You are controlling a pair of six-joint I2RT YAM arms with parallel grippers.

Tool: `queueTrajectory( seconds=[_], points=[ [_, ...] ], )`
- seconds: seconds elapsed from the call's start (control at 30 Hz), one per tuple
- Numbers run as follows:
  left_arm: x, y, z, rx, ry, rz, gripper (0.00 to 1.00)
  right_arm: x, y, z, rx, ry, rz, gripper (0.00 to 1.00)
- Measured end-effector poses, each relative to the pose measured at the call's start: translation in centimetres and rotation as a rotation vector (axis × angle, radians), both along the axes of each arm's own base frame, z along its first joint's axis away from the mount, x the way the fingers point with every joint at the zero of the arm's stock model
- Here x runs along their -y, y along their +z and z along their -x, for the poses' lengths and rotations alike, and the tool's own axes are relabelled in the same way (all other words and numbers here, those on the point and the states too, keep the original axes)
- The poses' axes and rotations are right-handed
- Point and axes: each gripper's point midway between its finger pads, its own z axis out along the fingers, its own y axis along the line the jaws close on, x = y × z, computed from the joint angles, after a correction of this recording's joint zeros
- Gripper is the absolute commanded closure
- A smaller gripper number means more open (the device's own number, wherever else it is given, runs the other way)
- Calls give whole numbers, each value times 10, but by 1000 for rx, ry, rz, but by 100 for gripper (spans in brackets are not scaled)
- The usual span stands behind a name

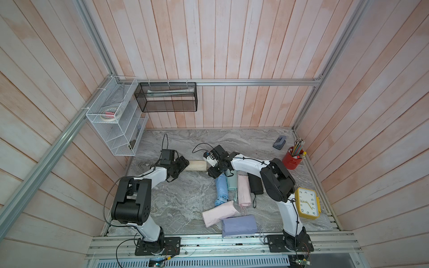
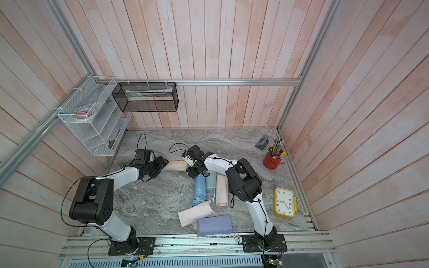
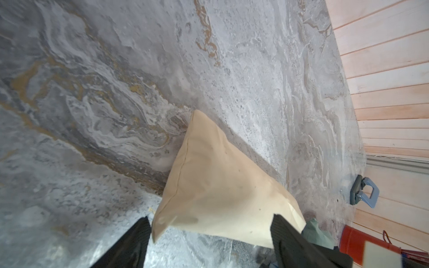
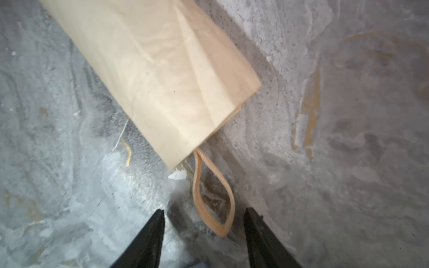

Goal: Take umbrellas out of sleeves
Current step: Take out the umbrella from the umbrella sleeve.

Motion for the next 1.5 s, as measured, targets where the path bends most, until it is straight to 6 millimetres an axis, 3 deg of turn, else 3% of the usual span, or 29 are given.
queueTrajectory(
  seconds=[0.23,0.63,1.03,1.13,1.27,1.5],
  points=[
    [-8,-3,2,-5,12,-5,15,-2,1,-15,48,-31,48,63],
    [-22,-5,8,-7,37,-13,16,-2,-1,-11,29,-29,46,100],
    [-30,-11,14,-22,51,-14,24,-11,-1,3,-28,-15,-38,100],
    [-32,-8,15,-12,58,7,37,-12,2,10,-51,-24,-73,100],
    [-39,-8,18,-7,97,68,63,-16,9,21,-64,-26,-107,100],
    [-38,-3,15,13,119,150,65,-22,12,40,-84,-18,-132,100]
  ],
)
